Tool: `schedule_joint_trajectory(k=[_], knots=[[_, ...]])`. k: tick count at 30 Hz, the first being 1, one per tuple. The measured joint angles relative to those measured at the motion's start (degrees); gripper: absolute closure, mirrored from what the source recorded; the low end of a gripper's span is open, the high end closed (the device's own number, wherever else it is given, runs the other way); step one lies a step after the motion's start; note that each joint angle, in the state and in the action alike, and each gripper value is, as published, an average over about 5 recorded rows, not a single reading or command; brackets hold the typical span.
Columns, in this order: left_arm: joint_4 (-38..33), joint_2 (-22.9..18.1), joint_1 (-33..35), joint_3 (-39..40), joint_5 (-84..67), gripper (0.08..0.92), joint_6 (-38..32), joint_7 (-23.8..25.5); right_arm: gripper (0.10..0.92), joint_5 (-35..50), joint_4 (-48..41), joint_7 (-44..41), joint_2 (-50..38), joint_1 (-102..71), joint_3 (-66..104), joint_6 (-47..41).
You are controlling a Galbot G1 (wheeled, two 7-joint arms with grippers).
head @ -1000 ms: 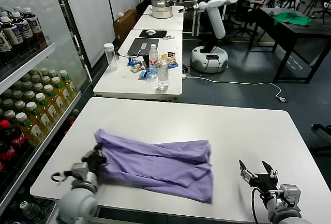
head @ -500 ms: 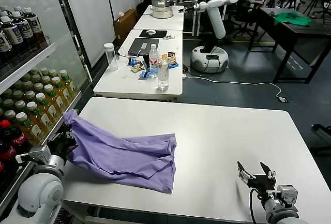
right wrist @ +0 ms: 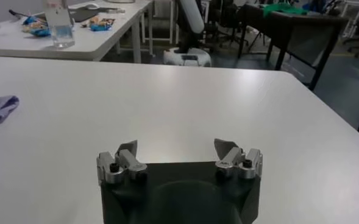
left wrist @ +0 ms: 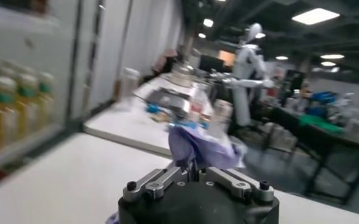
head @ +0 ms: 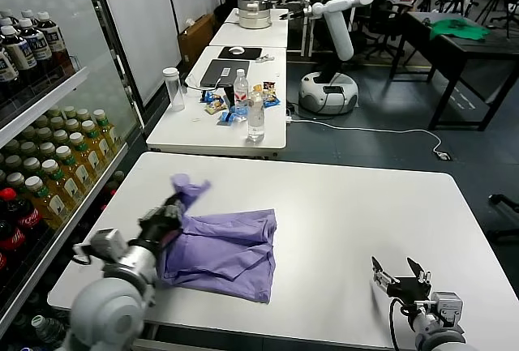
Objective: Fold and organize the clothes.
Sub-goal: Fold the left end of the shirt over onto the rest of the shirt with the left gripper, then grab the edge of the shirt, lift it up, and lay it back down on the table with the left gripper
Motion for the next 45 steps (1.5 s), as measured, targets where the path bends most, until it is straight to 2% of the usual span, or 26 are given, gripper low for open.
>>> schedule_joint_trajectory(k=[14, 17, 26, 38, 41, 45], knots=[[8.03, -9.44, -2.44, 15.16, 7.32, 0.868, 0.14, -0.43, 0.203, -0.56, -1.71, 0.03, 0.57, 1.26, -1.00, 0.02], [10.33, -11.29, -2.40, 17.75, 10.88, 0.840, -0.09, -0.35, 0.203, -0.52, -1.80, 0.01, 0.43, 1.33, -0.96, 0.03], [12.23, -13.18, -0.81, 21.83, 19.92, 0.592, -1.33, 0.94, 0.203, -0.47, -2.34, -0.05, 0.44, 1.57, -0.84, 0.18], [4.46, -11.17, 4.32, 19.02, 21.86, 0.247, -3.18, 2.75, 0.203, -0.46, -2.64, -0.10, 0.69, 2.23, -1.18, 0.21], [3.85, -9.87, 4.83, 15.95, 22.10, 0.192, -3.32, 2.36, 0.203, -0.52, -2.68, -0.10, 0.84, 2.36, -1.38, 0.25], [4.89, -7.74, 4.70, 11.16, 21.28, 0.178, -3.23, 1.89, 0.203, -0.73, -2.74, -0.09, 1.06, 2.58, -1.73, 0.25]])
